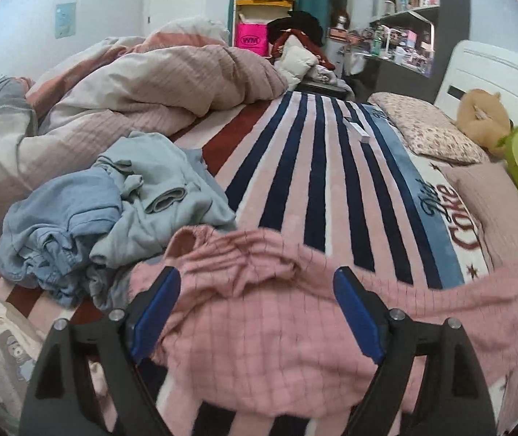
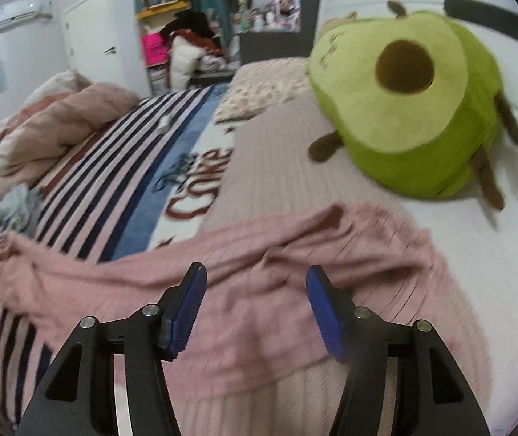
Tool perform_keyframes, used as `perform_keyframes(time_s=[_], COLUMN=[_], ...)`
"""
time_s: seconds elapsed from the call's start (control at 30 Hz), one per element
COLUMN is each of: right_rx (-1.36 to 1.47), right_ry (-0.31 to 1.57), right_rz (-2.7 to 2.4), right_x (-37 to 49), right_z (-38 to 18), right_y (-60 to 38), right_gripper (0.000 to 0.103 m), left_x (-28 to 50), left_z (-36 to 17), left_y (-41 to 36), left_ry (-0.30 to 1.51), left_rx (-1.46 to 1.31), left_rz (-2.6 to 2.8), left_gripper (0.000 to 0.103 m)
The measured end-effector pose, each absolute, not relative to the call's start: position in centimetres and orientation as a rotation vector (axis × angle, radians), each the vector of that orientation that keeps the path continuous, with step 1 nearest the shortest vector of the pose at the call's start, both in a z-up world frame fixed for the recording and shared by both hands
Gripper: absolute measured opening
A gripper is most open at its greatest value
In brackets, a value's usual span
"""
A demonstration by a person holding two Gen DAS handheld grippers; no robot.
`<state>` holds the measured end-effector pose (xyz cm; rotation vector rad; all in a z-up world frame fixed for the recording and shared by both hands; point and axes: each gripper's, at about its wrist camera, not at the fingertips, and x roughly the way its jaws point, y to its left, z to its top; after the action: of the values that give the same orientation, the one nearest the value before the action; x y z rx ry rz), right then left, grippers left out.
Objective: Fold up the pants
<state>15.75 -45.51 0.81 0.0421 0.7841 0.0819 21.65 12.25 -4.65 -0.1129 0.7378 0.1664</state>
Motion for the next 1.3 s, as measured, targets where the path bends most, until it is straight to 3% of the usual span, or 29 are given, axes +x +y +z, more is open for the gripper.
perform_keyframes(time_s=[0.07, 0.13, 0.67, 0.77, 0.93, 1.3], right_rx=[0.047, 0.036, 0.065, 0.093, 0.083, 0.059], right_ry=[0.839, 0.876, 0.852, 0.827, 0.734, 0.956], right_rz=[0.120, 0.110, -0.344, -0.418, -0.276, 0.304], right_x=[15.9, 16.5, 23.9, 23.2, 20.2, 20.7], right_z=[-0.2, -1.2, -2.2, -1.6, 0.5, -5.9], right_y=[-45.1, -44.9, -55.5, -56.8, -52.6, -35.7], right_gripper=[0.016, 0.010, 0.003, 0.011, 0.011, 0.014], left_x=[20.9, 20.2, 21.3, 21.3, 21.4, 20.5], left_z=[-5.0, -5.5, -7.1, -7.2, -7.1, -7.2], left_y=[12.7, 13.2, 12.3, 12.6, 12.7, 11.7], left_ry=[0.740, 0.749, 0.760, 0.762, 0.759, 0.776], left_rx=[-0.099, -0.100, -0.104, -0.112, -0.125, -0.112], left_rz=[0.172, 0.185, 0.125, 0.127, 0.127, 0.073], left_gripper=[0.083, 0.083, 0.083, 0.083, 0.083, 0.083])
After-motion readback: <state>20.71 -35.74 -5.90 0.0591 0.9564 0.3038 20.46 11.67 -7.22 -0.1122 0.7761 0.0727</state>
